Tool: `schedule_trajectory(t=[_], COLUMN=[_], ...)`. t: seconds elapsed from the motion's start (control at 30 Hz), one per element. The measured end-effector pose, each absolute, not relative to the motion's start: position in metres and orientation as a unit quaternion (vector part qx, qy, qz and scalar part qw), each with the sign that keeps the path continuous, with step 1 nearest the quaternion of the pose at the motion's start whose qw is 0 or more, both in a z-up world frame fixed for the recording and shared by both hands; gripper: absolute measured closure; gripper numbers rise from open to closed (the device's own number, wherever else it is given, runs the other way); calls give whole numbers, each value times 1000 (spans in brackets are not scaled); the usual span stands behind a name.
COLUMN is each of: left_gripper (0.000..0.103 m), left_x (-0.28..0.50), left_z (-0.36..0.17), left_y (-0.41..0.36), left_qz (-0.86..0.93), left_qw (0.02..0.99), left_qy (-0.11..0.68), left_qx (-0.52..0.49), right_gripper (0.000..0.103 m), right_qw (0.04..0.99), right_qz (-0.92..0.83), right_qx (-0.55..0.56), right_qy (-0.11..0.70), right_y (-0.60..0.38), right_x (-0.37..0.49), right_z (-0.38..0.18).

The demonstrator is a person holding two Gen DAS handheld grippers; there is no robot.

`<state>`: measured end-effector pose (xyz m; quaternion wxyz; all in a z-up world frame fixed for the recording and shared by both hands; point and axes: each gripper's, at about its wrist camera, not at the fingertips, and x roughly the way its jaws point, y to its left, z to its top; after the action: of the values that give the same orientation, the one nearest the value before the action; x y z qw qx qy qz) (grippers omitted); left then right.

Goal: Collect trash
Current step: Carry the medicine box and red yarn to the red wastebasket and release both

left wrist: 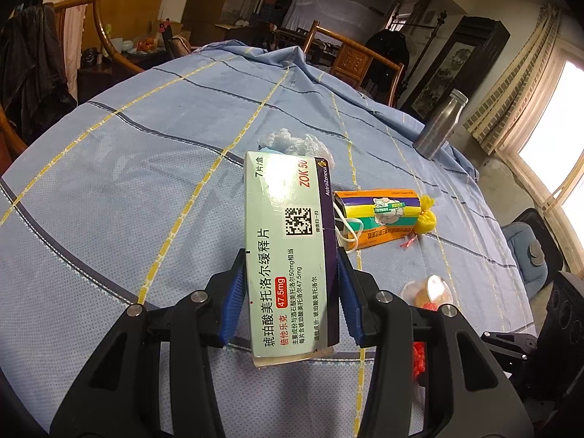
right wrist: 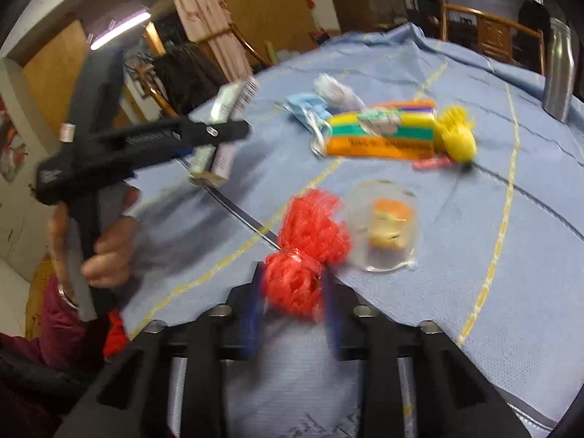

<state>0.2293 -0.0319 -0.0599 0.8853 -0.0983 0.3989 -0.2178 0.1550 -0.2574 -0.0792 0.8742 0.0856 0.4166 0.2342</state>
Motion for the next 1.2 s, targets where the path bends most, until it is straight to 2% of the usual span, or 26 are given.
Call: schedule_trajectory(t=[0.33, 0.87, 1.2], left_gripper=[56, 56, 56], left_x=[200, 117, 60], left_z=[-47, -13, -14], left_y=[-20, 46, 106], left_qz=[-194, -98, -28], left_qw=[902, 933, 941], left_qy=[379, 338, 322], left_qx=[-74, -74, -96], right_gripper=[75, 74, 73], right_qw=[901, 904, 900], right_qz=[253, 301, 334], right_qx=[118, 122, 98], right_qy=[331, 279, 262], right_y=[-271, -251, -216], right_x=[132, 98, 78], right_z=[-36, -5, 11])
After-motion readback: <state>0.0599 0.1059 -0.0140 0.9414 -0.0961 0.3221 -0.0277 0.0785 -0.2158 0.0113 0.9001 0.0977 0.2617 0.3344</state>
